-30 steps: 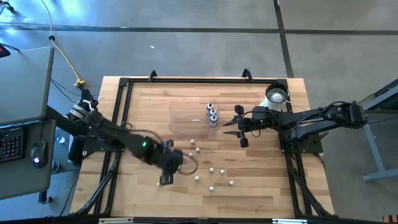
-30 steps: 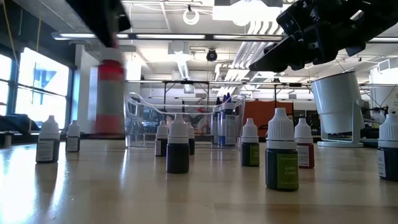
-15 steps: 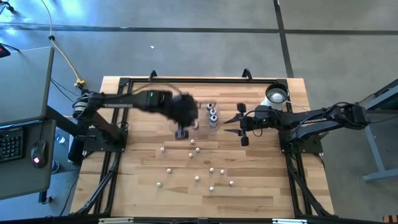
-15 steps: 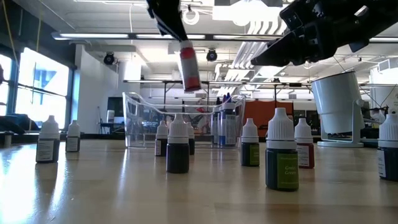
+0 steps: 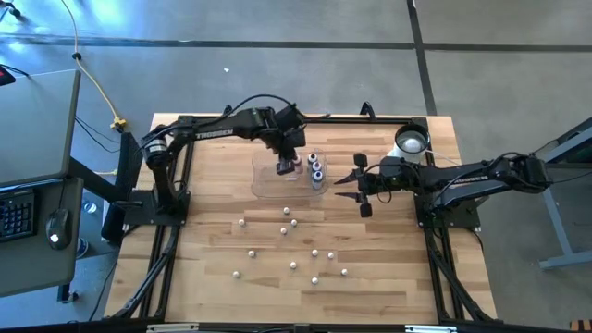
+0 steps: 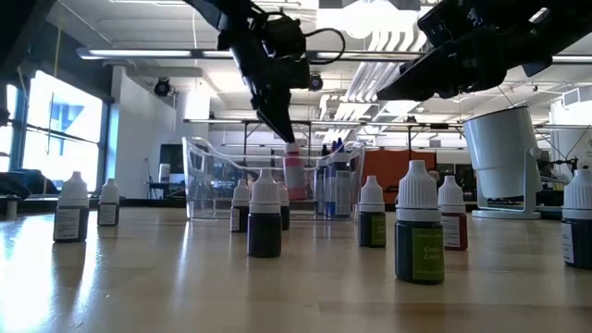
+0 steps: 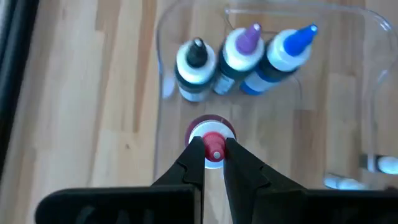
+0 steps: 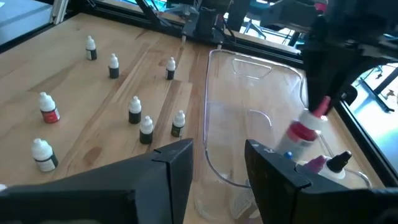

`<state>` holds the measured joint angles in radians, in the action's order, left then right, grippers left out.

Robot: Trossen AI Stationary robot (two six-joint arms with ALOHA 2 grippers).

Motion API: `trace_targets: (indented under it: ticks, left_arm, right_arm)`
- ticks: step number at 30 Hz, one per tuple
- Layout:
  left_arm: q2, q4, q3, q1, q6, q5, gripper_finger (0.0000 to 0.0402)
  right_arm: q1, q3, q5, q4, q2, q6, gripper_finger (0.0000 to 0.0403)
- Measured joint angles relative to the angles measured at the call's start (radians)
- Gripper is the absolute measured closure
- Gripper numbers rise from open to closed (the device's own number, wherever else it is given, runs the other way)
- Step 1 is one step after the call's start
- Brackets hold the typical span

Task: Pick & Place food coloring
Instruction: Put the large pink food coloring bottle into the transparent bin, then put the small orange food coloring bottle into the transparent bin

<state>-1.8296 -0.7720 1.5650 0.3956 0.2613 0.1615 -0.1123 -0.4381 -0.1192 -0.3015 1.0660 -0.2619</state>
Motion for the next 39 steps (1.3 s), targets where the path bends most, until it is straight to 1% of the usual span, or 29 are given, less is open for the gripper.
trace_targets:
  ticks: [5, 12, 15, 22, 27, 30, 36, 39]
  left_arm:
    - [-0.035, 0.014, 0.001, 0.003, 0.057, -0.064, 0.0376]
    - [-0.064, 0.034, 0.003, 0.004, 0.075, -0.04, 0.0374]
    - [-0.066, 0.056, 0.002, -0.002, 0.075, -0.039, 0.0361]
    - [-0.065, 0.054, 0.001, -0.003, 0.091, -0.075, 0.0316]
    - [-0.065, 0.056, 0.008, -0.01, 0.11, -0.089, 0.0304]
    - [-0.066, 0.003, 0.052, -0.012, 0.11, -0.104, 0.0303]
    - [-0.066, -0.143, 0.186, -0.017, 0.11, -0.104, 0.0302]
    - [-0.066, -0.287, 0.299, -0.024, 0.127, -0.097, 0.0302]
  right_arm:
    - [0.0, 0.0, 0.0, 0.014, 0.0, 0.002, 0.0265]
    - [0.0, 0.0, 0.0, 0.014, 0.0, 0.002, 0.0265]
    - [0.0, 0.0, 0.0, 0.017, 0.0, 0.003, 0.0265]
    - [0.0, 0.0, 0.0, 0.028, 0.0, 0.003, 0.0265]
    - [0.0, 0.0, 0.0, 0.036, 0.0, 0.003, 0.0265]
    - [0.0, 0.0, 0.0, 0.036, 0.0, 0.003, 0.0265]
    - [0.0, 0.0, 0.0, 0.036, 0.0, 0.003, 0.0265]
    - [0.0, 0.0, 0.0, 0.036, 0.0, 0.027, 0.0265]
